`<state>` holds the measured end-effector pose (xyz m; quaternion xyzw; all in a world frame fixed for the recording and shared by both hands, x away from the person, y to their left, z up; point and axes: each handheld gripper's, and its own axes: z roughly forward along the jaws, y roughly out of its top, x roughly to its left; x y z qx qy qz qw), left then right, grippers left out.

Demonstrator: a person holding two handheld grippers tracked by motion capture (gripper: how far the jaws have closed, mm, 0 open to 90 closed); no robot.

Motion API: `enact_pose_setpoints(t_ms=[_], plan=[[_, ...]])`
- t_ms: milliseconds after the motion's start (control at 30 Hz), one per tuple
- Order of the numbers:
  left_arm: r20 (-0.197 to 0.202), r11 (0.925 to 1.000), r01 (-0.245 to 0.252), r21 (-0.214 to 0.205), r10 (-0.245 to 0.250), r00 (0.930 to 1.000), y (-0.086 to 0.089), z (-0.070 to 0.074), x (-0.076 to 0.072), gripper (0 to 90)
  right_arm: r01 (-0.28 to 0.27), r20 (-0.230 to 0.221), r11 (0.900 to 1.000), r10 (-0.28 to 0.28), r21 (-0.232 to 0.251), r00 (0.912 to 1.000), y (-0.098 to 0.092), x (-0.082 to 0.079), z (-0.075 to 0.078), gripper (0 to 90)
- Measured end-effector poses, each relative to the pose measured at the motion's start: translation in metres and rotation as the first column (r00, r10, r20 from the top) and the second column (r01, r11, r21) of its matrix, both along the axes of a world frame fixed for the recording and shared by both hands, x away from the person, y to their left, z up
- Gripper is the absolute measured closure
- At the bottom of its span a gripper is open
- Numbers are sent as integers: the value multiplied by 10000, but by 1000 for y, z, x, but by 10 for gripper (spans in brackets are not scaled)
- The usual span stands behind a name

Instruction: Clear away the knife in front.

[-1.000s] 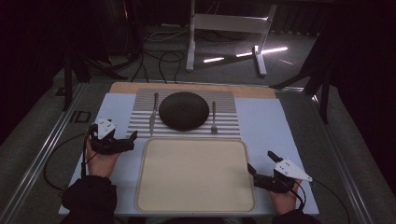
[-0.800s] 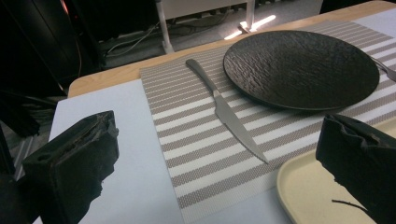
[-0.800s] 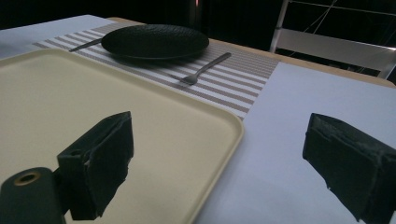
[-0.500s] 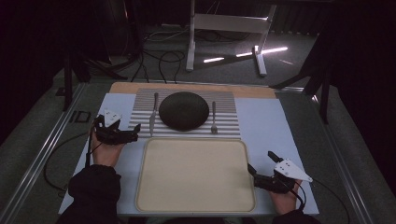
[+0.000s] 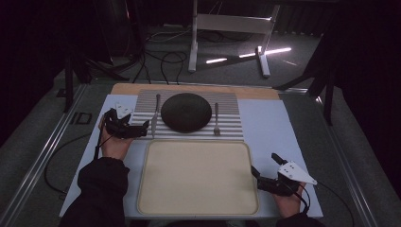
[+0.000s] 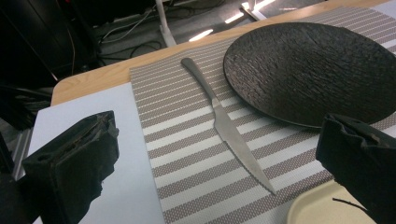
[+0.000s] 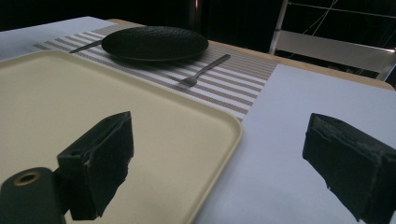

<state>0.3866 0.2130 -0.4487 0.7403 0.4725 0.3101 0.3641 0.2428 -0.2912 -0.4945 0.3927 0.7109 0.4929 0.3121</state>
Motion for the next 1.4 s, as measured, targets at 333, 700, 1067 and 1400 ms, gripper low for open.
enact_pose_setpoints(t_ms=[333, 700, 1067, 1400], plan=[[-530, 9998, -105, 161, 113, 9985, -2, -5, 17, 0, 4, 16, 10000, -4, -14, 10000, 0, 0, 0, 88], [-792, 9995, -104, 293, 127, 9968, -7, -8, 31, 3, 9, 27, 10000, -9, -9, 10000, 0, 0, 0, 88], [-1041, 9990, -66, 444, 112, 9945, -13, -13, 43, 3, 27, 36, 10000, -27, 11, 10000, 0, 0, 1, 88], [-1225, 9989, -87, 458, 143, 9924, -16, -17, 58, 3, 73, 67, 10000, -74, 45, 10000, -1, 0, 1, 88]])
